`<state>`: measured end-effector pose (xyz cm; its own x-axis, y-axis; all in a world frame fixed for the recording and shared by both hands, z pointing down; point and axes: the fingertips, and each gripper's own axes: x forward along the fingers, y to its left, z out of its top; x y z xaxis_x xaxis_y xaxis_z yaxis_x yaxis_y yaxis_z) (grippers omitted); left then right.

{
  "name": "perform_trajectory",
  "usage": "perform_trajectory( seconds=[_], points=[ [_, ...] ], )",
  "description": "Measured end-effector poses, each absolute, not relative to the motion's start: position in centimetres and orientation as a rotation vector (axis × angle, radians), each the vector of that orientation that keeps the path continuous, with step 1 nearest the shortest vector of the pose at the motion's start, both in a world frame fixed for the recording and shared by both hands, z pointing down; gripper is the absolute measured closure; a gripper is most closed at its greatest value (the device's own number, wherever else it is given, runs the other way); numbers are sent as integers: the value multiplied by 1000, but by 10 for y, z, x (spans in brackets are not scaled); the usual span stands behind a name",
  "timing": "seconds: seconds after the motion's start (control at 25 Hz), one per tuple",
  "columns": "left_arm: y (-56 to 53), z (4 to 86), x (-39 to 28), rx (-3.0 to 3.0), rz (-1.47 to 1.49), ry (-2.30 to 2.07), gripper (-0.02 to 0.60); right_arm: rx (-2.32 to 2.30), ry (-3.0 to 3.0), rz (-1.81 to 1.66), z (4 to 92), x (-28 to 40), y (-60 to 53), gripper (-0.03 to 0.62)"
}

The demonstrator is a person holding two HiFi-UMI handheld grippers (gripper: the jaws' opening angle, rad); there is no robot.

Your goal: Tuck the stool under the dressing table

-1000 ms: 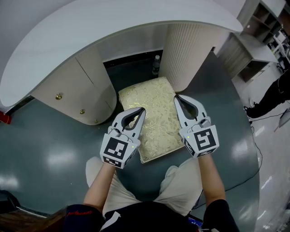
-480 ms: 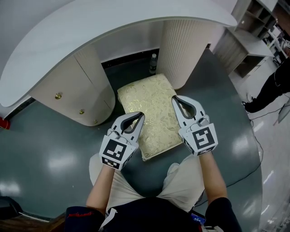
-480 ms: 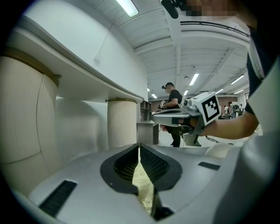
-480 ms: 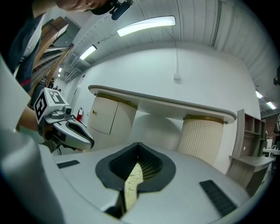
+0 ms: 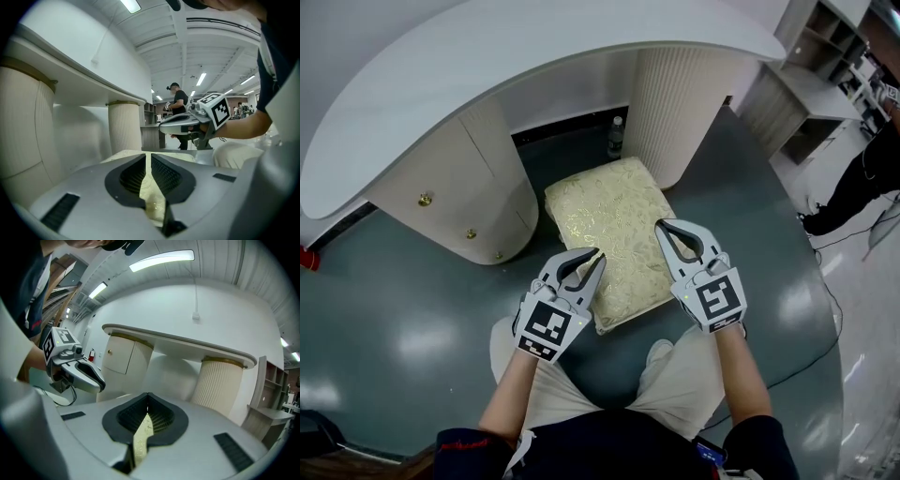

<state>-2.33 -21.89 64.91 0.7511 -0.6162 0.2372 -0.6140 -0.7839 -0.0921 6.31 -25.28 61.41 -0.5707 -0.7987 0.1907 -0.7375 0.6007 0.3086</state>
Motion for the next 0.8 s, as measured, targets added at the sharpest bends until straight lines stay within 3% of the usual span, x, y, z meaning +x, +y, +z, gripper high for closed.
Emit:
perform_trajectory(
  seconds=[0.44, 0.52, 0.64, 0.8],
  points=[
    [-174, 685, -2, -2820, -641, 847, 416, 968, -2405, -332, 655, 61, -207, 569],
    [-166, 690, 4, -2820, -666, 773, 366, 895, -2382, -312, 668, 62, -198, 456],
    [-158, 698, 8, -2781, -730, 695, 313, 791, -2303, -312, 689, 64, -186, 396],
    [-152, 702, 9, -2762, -759, 670, 295, 686, -2243, -325, 705, 61, -175, 349]
  ],
)
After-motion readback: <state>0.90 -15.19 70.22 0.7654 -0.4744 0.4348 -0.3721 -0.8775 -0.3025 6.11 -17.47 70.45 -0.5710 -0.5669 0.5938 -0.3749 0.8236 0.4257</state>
